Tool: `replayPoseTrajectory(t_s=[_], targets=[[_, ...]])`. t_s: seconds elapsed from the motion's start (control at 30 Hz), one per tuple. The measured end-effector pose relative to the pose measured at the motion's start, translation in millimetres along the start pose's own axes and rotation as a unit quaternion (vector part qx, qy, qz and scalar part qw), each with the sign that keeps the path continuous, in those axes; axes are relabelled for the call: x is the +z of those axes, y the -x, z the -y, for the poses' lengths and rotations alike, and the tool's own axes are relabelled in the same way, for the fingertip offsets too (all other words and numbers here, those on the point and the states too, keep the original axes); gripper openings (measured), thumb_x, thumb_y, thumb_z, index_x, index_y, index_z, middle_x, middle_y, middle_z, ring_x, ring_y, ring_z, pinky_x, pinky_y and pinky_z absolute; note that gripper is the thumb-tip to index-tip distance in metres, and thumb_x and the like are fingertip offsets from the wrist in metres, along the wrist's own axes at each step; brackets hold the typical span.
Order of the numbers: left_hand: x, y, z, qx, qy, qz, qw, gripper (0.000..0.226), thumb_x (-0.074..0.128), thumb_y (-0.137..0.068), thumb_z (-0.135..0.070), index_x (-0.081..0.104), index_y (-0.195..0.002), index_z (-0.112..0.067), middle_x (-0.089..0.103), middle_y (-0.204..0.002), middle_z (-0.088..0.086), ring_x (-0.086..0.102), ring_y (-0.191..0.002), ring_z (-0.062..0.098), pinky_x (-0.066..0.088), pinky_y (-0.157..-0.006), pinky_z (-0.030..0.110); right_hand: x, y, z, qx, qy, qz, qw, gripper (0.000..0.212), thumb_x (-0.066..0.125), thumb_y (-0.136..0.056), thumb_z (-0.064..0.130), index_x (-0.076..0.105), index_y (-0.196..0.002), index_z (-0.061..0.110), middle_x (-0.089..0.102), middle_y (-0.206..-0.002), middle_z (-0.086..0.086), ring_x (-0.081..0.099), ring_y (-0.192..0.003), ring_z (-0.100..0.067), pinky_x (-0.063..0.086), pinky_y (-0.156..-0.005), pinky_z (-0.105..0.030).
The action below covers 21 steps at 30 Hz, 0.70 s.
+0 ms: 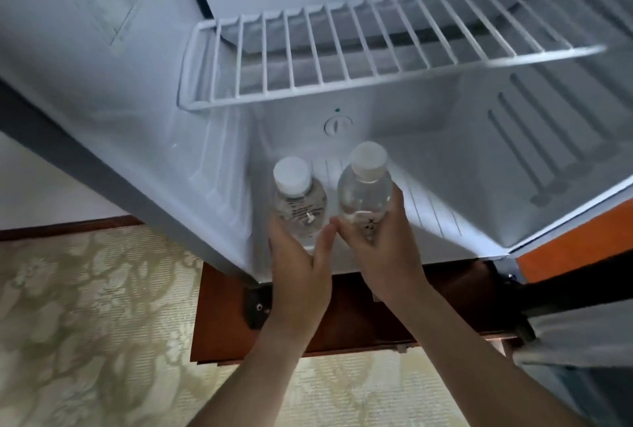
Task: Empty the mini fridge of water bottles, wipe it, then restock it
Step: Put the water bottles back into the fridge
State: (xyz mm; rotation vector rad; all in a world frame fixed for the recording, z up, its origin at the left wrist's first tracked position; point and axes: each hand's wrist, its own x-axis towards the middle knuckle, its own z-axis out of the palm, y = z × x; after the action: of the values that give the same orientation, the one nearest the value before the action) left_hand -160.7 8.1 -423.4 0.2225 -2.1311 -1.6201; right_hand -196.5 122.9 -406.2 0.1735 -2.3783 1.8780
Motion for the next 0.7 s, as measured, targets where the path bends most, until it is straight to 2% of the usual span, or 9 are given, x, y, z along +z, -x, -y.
replayPoseTrajectory(t_s=[0.07, 0.13, 0.23, 0.33, 0.47, 0.53, 0.6, 0.67, 0.7], targets=[[1, -2, 11, -0.003, -0.03, 0.013, 0.999, 0.06, 0.057, -0.094, -0.046, 0.038, -0.14, -0.013, 0.056, -0.134, -0.003, 0.052, -0.129, 0.006, 0.04, -0.108, 0.02, 5, -7, -12, 0.009, 0.024, 0.012, 1.0, 0.056, 0.075, -0.084, 0.039, 0.035, -0.121, 0.053, 0.063, -0.112, 0.016, 0.063, -0.1, 0.001, 0.045, -0.076, -0.006], [5, -15, 16, -0.014, -0.06, 0.01, 0.998, 0.056, 0.057, -0.094, -0.046, 0.039, -0.137, -0.015, 0.059, -0.13, -0.005, 0.054, -0.125, 0.002, 0.042, -0.103, 0.017, 13, -22, -20, 0.015, 0.05, 0.02, 0.998, 0.053, 0.069, -0.088, 0.043, 0.031, -0.125, 0.04, 0.062, -0.109, 0.01, 0.062, -0.095, 0.001, 0.044, -0.073, -0.007], [12, -47, 24, -0.022, -0.103, -0.012, 0.994, 0.038, 0.061, -0.095, -0.039, 0.046, -0.126, -0.023, 0.061, -0.114, -0.019, 0.057, -0.108, -0.011, 0.04, -0.085, 0.002, 28, -50, -30, 0.012, 0.066, 0.011, 0.998, 0.039, 0.065, -0.091, 0.039, 0.036, -0.117, 0.037, 0.06, -0.099, 0.013, 0.06, -0.088, 0.002, 0.042, -0.067, -0.012], [16, -75, 33, -0.027, -0.137, -0.03, 0.99, 0.031, 0.065, -0.094, -0.032, 0.049, -0.119, -0.021, 0.059, -0.105, -0.019, 0.056, -0.098, -0.01, 0.037, -0.079, -0.001, 41, -67, -37, 0.005, 0.097, -0.015, 0.995, 0.039, 0.068, -0.09, 0.03, 0.042, -0.12, 0.032, 0.058, -0.098, 0.014, 0.057, -0.084, 0.003, 0.035, -0.062, -0.008], [23, -92, 42, -0.03, -0.194, -0.057, 0.979, 0.047, 0.062, -0.095, -0.039, 0.045, -0.131, -0.013, 0.059, -0.123, 0.002, 0.053, -0.113, 0.01, 0.033, -0.089, 0.009, 52, -76, -40, -0.018, 0.134, -0.032, 0.99, 0.045, 0.067, -0.09, 0.031, 0.04, -0.126, 0.03, 0.058, -0.101, 0.011, 0.054, -0.079, 0.002, 0.037, -0.062, -0.01], [27, -95, 44, -0.037, -0.218, -0.077, 0.972, 0.057, 0.06, -0.095, -0.041, 0.041, -0.138, -0.008, 0.055, -0.133, 0.009, 0.05, -0.123, 0.017, 0.031, -0.096, 0.012, 52, -78, -39, -0.018, 0.133, -0.033, 0.99, 0.047, 0.064, -0.091, 0.034, 0.039, -0.13, 0.031, 0.061, -0.106, 0.01, 0.059, -0.086, -0.007, 0.044, -0.066, -0.024], [28, -96, 44, -0.044, -0.251, -0.095, 0.962, 0.069, 0.058, -0.096, -0.044, 0.034, -0.147, -0.005, 0.045, -0.148, 0.015, 0.041, -0.137, 0.024, 0.026, -0.113, 0.024, 53, -81, -38, -0.014, 0.137, -0.023, 0.99, 0.053, 0.062, -0.091, 0.036, 0.037, -0.136, 0.03, 0.062, -0.113, 0.008, 0.062, -0.097, -0.015, 0.05, -0.074, -0.034], [29, -98, 44, -0.051, -0.26, -0.108, 0.958, 0.072, 0.057, -0.097, -0.046, 0.03, -0.151, -0.006, 0.039, -0.154, 0.016, 0.034, -0.143, 0.026, 0.02, -0.119, 0.03, 55, -84, -37, -0.007, 0.156, -0.019, 0.987, 0.057, 0.062, -0.092, 0.038, 0.036, -0.141, 0.027, 0.062, -0.117, 0.004, 0.061, -0.102, -0.021, 0.052, -0.079, -0.039], [29, -100, 44, -0.055, -0.251, -0.108, 0.96, 0.071, 0.056, -0.097, -0.047, 0.031, -0.15, -0.007, 0.041, -0.152, 0.015, 0.037, -0.142, 0.027, 0.025, -0.118, 0.035, 56, -85, -36, -0.009, 0.171, -0.024, 0.985, 0.057, 0.062, -0.092, 0.04, 0.036, -0.142, 0.027, 0.062, -0.117, 0.004, 0.061, -0.102, -0.022, 0.051, -0.079, -0.039]])
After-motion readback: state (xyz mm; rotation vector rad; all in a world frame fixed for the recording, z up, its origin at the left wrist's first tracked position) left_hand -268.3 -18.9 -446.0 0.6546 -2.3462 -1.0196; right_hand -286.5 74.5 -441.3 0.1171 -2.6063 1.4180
